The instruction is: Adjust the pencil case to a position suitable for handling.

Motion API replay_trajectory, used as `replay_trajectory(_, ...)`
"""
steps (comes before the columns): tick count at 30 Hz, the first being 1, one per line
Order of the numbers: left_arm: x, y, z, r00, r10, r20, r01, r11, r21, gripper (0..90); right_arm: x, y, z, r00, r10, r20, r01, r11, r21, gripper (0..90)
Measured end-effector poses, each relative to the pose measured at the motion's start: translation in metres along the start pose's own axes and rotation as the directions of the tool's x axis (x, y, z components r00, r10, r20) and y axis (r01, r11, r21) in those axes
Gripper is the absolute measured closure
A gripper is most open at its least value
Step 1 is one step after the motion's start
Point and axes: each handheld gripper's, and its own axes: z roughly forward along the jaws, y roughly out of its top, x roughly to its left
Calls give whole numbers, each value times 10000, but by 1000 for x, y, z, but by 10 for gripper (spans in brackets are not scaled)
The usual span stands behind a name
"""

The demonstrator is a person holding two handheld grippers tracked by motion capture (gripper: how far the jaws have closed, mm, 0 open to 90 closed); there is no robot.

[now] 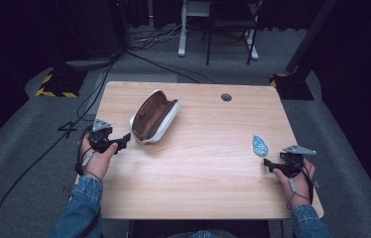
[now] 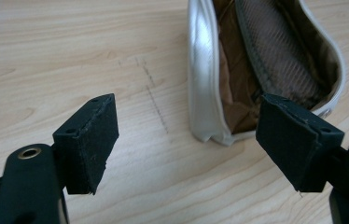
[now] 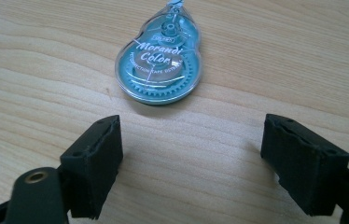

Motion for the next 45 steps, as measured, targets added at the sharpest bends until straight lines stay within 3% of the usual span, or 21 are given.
replay_trajectory(5, -5, 9, 5, 9999, 42, 147, -38, 9997, -233, 212, 0, 0, 0, 10000, -23, -44, 23, 10000, -2, 216)
replay_trajectory(18, -6, 26, 33, 9998, -192, -19, 190, 9982, -573, 221, 0, 0, 0, 10000, -32, -50, 32, 10000, -5, 218)
replay_trajectory(31, 3, 28, 63, 9989, -184, -422, 173, 9995, -250, 295, 0, 0, 0, 10000, -30, -51, 30, 10000, -2, 218)
replay_trajectory(38, 0, 28, 78, 9995, 48, -321, -46, 10000, 66, 419, 0, 0, 0, 10000, -29, -52, 29, 10000, -3, 218)
replay_trajectory(41, 0, 28, 80, 9999, 110, -131, -107, 9997, 220, 550, 0, 0, 0, 10000, -31, -51, 31, 10000, -4, 218)
replay_trajectory(42, 0, 28, 80, 9999, 110, -131, -107, 9997, 220, 641, 0, 0, 0, 10000, -31, -51, 31, 10000, -4, 218)
replay_trajectory(43, -1, 28, 81, 9999, 157, -72, -155, 9995, 270, 641, 0, 0, 0, 10000, -28, -52, 28, 10000, -3, 218)
replay_trajectory(45, -2, 28, 82, 9999, 163, 21, -164, 9994, 302, 784, 0, 0, 0, 10000, -32, -52, 32, 10000, -5, 218)
